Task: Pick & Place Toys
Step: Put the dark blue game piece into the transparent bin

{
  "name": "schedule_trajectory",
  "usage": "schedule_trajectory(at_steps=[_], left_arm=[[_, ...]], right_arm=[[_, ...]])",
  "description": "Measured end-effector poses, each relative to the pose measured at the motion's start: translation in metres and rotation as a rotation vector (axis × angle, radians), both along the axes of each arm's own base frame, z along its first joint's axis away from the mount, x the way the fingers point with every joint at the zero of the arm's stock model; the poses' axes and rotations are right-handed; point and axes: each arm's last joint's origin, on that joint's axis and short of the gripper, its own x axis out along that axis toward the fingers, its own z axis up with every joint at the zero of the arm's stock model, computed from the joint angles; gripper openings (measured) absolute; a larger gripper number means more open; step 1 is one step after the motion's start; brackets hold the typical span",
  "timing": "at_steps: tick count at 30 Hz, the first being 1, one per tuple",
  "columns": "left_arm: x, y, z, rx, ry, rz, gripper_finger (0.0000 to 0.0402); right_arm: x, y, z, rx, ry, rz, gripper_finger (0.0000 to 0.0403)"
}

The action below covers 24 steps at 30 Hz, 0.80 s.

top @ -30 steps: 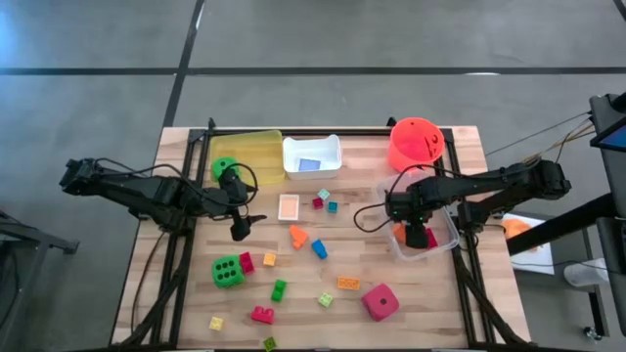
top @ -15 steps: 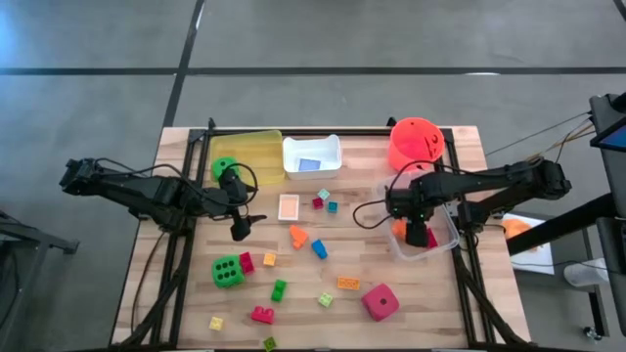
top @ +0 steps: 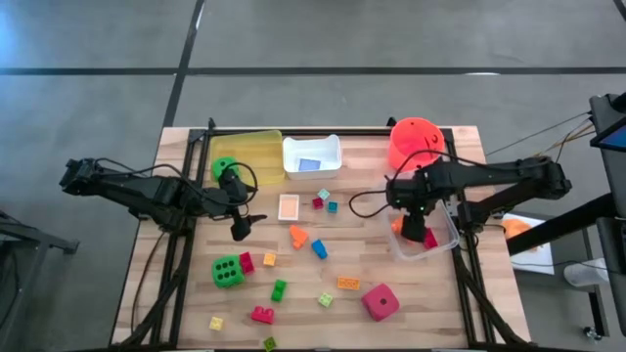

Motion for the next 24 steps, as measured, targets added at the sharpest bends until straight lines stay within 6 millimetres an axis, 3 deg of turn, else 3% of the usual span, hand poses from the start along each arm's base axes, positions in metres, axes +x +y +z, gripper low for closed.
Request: schedule_trajectory(at_steps=[7, 11, 17, 24], left_arm=[[0.0, 0.0, 0.0, -0.011, -0.004, 0.009, 0.0385], [0.0, 0.0, 0.0, -0.011, -0.004, 0.009, 0.0385], [0.0, 0.0, 0.0, -0.011, -0.003, 0.009, 0.0385], [-0.007, 0.002, 0.001, -0.031, 0.007, 0.028, 0.0385]], right_arm=[[0.003, 0.01, 0.037, -0.129, -0.143, -0.013, 0.0194], [0.019, 0.012, 0.048, -0.185, -0.265, -0.024, 0.0194], [0.062, 0.02, 0.047, -0.154, -0.402, -0.109, 0.0194], [0.114, 0.039, 0.031, -0.224, -0.26, -0.101, 0.0194]])
